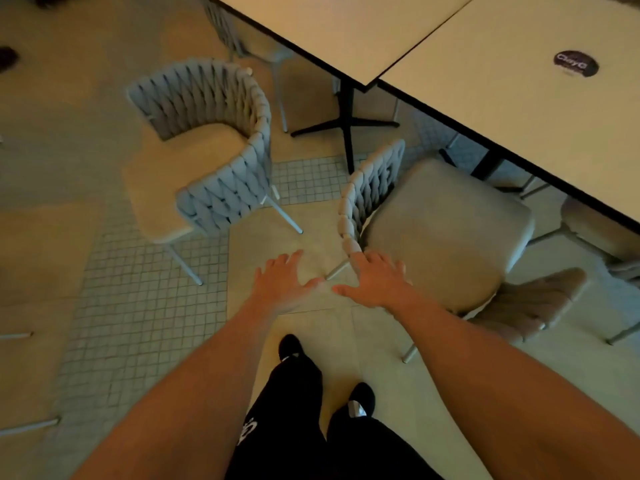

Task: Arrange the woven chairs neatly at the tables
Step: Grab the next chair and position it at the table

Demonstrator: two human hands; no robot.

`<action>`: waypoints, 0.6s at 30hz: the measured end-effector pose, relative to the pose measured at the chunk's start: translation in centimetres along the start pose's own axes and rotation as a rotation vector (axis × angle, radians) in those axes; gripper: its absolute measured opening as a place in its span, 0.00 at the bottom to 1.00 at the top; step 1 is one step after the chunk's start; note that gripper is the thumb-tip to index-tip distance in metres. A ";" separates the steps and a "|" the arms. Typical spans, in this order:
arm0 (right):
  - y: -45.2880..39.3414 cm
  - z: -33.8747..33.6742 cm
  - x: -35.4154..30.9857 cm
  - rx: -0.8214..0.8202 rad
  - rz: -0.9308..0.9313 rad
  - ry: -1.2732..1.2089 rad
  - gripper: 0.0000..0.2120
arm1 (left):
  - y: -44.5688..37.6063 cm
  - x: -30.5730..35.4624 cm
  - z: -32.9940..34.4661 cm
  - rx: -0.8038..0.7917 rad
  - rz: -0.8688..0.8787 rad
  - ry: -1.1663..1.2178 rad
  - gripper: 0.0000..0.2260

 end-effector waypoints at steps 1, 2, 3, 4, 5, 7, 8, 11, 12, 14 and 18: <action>-0.5 -0.3 -0.9 -0.009 -0.012 0.010 0.46 | 0.0 -1.0 -0.3 0.001 -0.025 0.015 0.39; -1.1 -0.5 -1.7 -0.021 -0.022 0.022 0.46 | 0.0 -1.9 -0.6 0.003 -0.043 0.026 0.39; -1.7 -0.7 -2.5 -0.031 -0.033 0.037 0.46 | -0.1 -2.9 -0.9 0.010 -0.058 0.035 0.40; -2.5 -0.8 -3.5 -0.046 -0.046 0.053 0.45 | -0.3 -3.9 -1.3 0.019 -0.074 0.047 0.40; -3.1 -1.0 -4.2 -0.059 -0.056 0.060 0.45 | -0.5 -4.8 -1.6 0.021 -0.089 0.056 0.40; -4.6 -1.3 -6.1 -0.073 -0.079 0.080 0.46 | -1.1 -7.0 -2.2 0.014 -0.126 0.081 0.40; -5.5 -1.5 -7.1 -0.077 -0.090 0.097 0.46 | -1.5 -8.1 -2.6 0.010 -0.143 0.090 0.40; -8.1 -2.1 -10.0 -0.091 -0.119 0.151 0.46 | -2.5 -11.1 -3.8 0.004 -0.181 0.115 0.40; -9.1 -2.4 -11.0 -0.097 -0.127 0.163 0.46 | -2.9 -12.1 -4.3 0.005 -0.188 0.121 0.40; -10.4 -3.0 -12.8 -0.105 -0.142 0.172 0.46 | -3.6 -13.7 -5.1 0.004 -0.198 0.127 0.41; -13.4 -4.5 -16.9 -0.119 -0.168 0.196 0.45 | -5.3 -17.5 -7.2 -0.001 -0.222 0.122 0.41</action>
Point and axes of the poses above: each hand's wrist, its own y-axis away from the middle knuckle, its own z-axis out of the palm, x = y × z, the point moved 7 cm from there along -y, towards the middle knuckle, and after that the axes turned 3 degrees about z, right-handed, at the moved point
